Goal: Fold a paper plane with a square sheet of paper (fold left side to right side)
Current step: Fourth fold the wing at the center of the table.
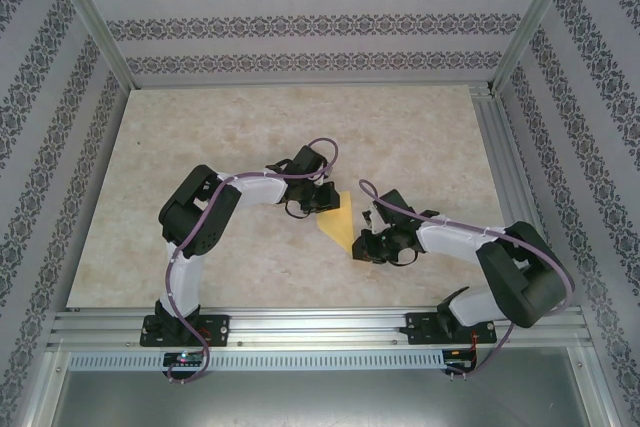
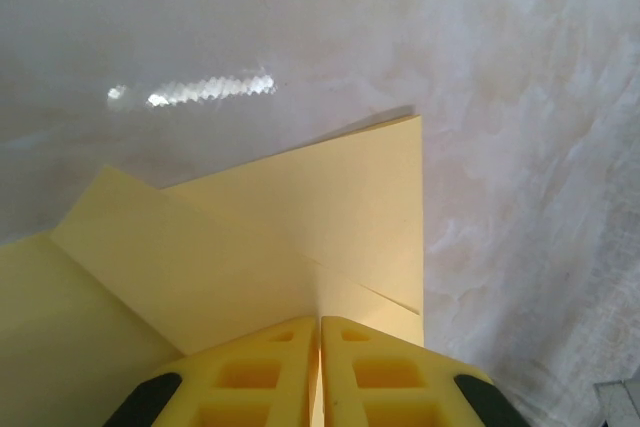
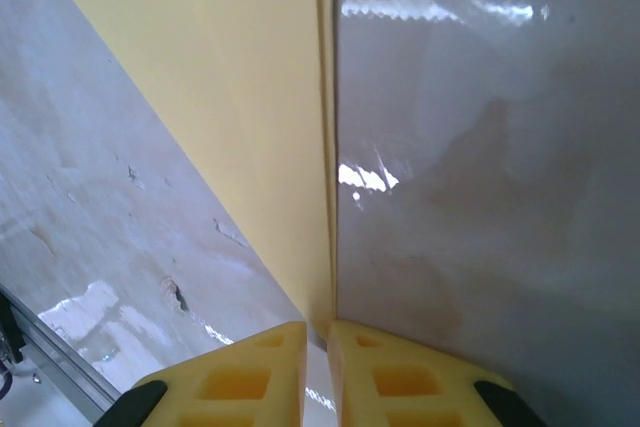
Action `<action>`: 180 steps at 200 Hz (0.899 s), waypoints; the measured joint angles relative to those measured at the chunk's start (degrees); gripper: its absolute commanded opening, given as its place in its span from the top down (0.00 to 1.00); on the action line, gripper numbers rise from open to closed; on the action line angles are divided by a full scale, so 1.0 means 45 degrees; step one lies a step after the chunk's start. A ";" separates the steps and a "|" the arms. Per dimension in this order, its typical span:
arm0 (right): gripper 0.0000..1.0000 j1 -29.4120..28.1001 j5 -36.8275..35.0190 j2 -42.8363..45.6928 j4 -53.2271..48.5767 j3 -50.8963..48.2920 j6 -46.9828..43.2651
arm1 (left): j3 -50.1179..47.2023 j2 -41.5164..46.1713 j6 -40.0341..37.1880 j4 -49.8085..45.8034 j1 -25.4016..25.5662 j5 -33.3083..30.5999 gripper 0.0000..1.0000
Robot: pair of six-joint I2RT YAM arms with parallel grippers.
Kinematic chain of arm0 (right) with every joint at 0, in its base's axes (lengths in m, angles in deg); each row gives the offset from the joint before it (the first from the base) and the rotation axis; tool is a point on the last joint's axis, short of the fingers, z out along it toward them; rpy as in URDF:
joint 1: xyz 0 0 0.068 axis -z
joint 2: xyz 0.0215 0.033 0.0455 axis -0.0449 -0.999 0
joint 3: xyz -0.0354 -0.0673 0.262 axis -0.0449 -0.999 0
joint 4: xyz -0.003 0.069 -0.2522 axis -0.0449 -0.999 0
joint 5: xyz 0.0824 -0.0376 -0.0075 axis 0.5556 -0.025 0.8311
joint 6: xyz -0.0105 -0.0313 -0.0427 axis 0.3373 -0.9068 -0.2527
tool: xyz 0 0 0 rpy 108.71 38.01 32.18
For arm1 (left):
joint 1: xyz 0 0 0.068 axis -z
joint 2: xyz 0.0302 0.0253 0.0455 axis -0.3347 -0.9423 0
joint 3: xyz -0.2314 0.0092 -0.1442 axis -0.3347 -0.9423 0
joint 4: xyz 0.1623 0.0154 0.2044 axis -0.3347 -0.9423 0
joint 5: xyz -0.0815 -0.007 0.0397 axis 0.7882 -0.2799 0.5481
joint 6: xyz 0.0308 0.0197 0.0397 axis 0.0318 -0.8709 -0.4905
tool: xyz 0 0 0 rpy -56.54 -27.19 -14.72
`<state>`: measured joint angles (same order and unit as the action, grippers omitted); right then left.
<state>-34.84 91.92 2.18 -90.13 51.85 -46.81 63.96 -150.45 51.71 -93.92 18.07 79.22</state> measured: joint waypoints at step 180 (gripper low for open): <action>0.55 0.3541 0.1486 0.1729 0.1127 0.1103 -0.0918 | -0.1501 0.5022 0.0588 -0.0068 -0.1219 -0.0301 0.58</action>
<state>-18.91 98.61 9.97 -85.06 56.81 -50.95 57.21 -127.85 54.35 -94.23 12.59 77.87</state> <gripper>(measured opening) 0.459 0.439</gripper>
